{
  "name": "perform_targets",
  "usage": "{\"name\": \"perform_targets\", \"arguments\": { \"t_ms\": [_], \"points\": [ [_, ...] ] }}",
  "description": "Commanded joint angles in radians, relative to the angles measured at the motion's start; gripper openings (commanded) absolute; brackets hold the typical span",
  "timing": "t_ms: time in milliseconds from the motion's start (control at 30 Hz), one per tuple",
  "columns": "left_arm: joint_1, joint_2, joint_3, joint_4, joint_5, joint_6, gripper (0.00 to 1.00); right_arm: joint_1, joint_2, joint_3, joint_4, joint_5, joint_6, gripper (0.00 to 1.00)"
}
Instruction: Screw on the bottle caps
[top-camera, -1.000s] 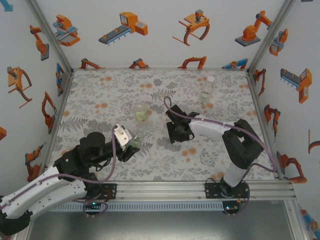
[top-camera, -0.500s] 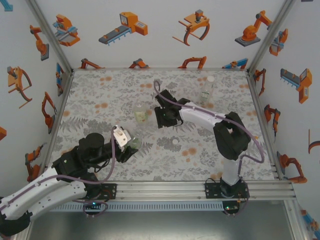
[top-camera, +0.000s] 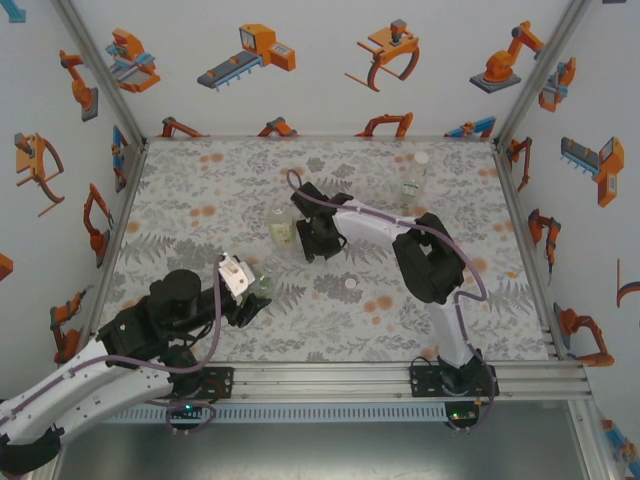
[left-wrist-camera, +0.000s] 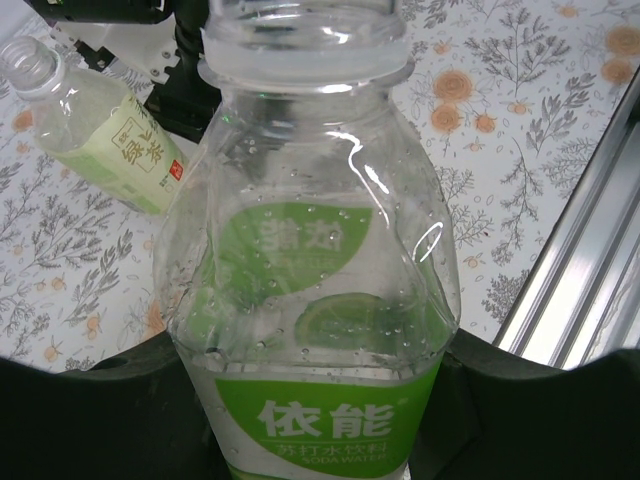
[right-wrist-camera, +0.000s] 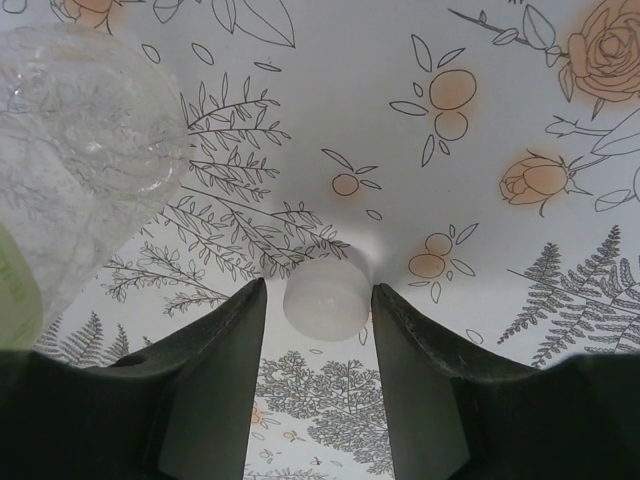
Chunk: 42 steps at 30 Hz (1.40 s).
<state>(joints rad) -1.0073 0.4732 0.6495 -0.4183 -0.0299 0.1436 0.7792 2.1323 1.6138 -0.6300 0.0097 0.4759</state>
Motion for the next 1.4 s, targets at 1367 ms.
{"name": "perform_targets", "arguments": {
  "t_ms": [1367],
  "points": [
    [0.003,0.151,0.023,0.108,0.143,0.034,0.00,-0.011,-0.664,-0.332,-0.003,-0.174,-0.198,0.22]
  ]
}}
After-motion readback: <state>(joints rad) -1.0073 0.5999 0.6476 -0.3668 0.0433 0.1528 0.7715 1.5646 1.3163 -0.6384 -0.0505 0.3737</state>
